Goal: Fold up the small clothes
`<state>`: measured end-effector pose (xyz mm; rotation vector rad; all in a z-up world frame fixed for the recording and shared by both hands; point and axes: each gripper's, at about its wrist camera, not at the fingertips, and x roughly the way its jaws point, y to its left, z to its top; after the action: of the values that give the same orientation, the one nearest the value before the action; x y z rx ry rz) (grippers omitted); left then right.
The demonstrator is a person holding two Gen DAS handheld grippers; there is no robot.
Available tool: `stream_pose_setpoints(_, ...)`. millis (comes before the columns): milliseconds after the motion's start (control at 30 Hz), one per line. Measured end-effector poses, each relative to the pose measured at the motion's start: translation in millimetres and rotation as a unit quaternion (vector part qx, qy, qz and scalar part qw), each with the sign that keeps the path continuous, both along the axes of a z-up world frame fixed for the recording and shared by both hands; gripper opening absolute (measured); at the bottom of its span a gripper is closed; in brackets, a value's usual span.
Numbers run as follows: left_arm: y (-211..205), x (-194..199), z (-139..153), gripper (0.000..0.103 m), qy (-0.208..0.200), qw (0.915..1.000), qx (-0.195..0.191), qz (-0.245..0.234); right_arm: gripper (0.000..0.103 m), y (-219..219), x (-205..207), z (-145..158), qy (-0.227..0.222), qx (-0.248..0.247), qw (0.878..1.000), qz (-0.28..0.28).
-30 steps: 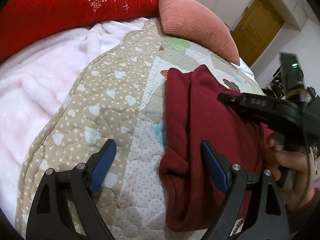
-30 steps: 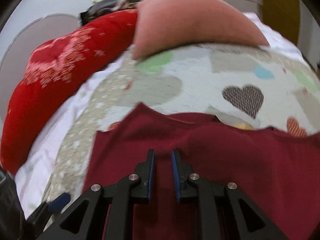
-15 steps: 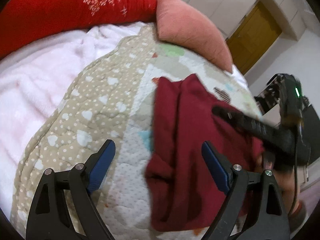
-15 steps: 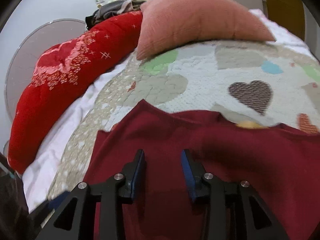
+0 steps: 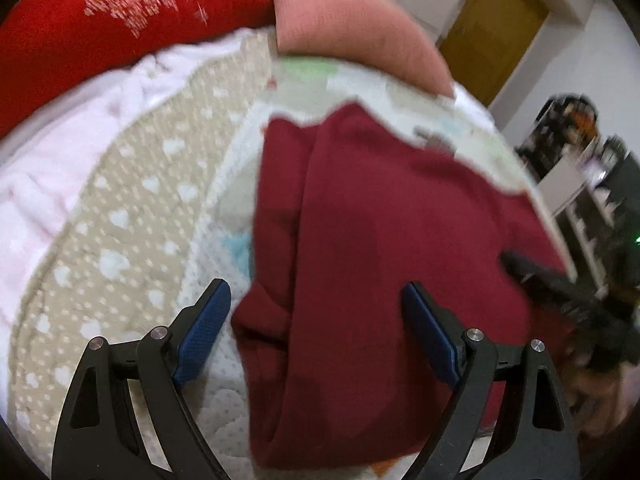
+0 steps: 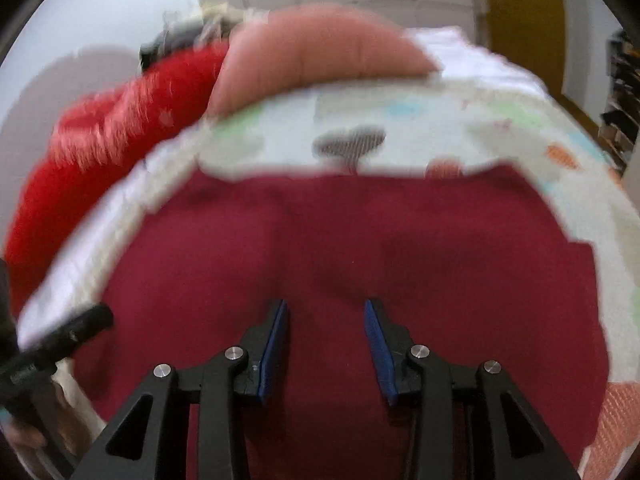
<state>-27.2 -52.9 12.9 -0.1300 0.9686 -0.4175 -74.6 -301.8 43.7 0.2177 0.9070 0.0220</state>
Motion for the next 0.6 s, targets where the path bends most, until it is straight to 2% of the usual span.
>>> stream_pose_setpoints(67,-3.2,-2.5,1.8,0.088,-0.011,0.9999,0.007,0.0,0.039,-0.5,-0.9,4.3,0.004,-0.004,1.0,0.009)
stream_pose_setpoints(133,-1.8,-2.8,2.2,0.088,-0.004,1.0,-0.003,-0.001,0.039,-3.8,-3.9,14.8,0.015,0.0,1.0,0.02)
stream_pose_setpoints(167,-0.8,-2.8,1.7,0.088,-0.003,1.0,-0.005,0.0,0.039,-9.1,-9.2,21.3,0.007,0.001,1.0,0.014)
stream_pose_setpoints(267,-0.8,-4.6,1.8,0.088,-0.007,1.0,-0.004,0.001,0.039,-34.0,-25.9,32.4,-0.017,-0.014,0.999,-0.03)
stream_pose_setpoints(400,-2.6,-4.4,0.8,0.089,-0.01,0.9999,0.0,0.001,0.039,-83.3,-30.4,21.7,0.002,-0.029,0.995,-0.098)
stream_pose_setpoints(500,-4.1,-1.6,-0.5,0.091,-0.01,0.9999,0.0,0.003,0.038,-115.9,-27.0,8.4,-0.006,0.004,0.993,-0.114)
stream_pose_setpoints(600,-4.0,0.5,-0.9,0.091,-0.008,1.0,-0.002,0.003,0.038,-123.6,-24.7,12.7,-0.001,0.035,0.991,-0.13)
